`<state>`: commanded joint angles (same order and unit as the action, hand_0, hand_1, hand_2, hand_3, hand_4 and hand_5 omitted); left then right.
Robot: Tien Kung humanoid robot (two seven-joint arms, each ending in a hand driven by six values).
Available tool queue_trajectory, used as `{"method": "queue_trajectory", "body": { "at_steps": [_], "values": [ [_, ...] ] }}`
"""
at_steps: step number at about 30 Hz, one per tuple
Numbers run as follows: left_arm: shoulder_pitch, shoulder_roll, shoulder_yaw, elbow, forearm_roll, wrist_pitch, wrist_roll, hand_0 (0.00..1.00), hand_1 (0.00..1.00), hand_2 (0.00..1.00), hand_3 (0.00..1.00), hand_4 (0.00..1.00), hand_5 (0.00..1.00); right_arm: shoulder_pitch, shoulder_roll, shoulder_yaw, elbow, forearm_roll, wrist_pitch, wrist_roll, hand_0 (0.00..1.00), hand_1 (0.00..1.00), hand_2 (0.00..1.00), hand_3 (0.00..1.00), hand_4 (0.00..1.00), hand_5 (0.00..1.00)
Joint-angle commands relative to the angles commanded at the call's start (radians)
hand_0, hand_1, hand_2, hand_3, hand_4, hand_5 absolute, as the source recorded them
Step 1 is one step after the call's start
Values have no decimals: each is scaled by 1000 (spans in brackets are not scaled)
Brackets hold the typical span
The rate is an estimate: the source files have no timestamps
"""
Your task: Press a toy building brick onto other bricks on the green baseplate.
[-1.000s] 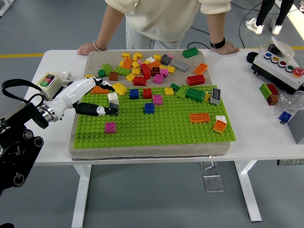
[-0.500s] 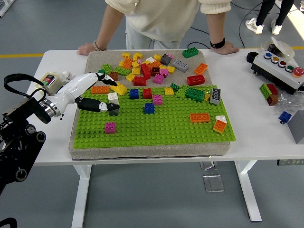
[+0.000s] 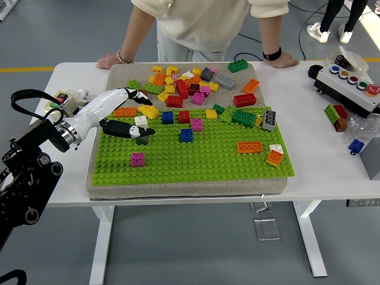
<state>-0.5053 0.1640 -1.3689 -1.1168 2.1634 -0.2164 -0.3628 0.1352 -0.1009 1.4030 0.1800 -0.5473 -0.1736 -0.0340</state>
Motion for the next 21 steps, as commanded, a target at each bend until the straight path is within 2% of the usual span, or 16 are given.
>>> {"method": "queue_trajectory", "body": {
  "at_steps": [12,21],
  "values": [
    [-3,-12,32,-13,-10,3,2,864,714,708,644,998,462,2,1,-1,0,-1,-4,0,725,658,705,579,912,501],
    [-15,-22,87,16,-7,8,-8,864,713,708,643,998,458,3,1,-14,0,-4,-1,-3,725,658,704,580,911,502]
  ]
}}
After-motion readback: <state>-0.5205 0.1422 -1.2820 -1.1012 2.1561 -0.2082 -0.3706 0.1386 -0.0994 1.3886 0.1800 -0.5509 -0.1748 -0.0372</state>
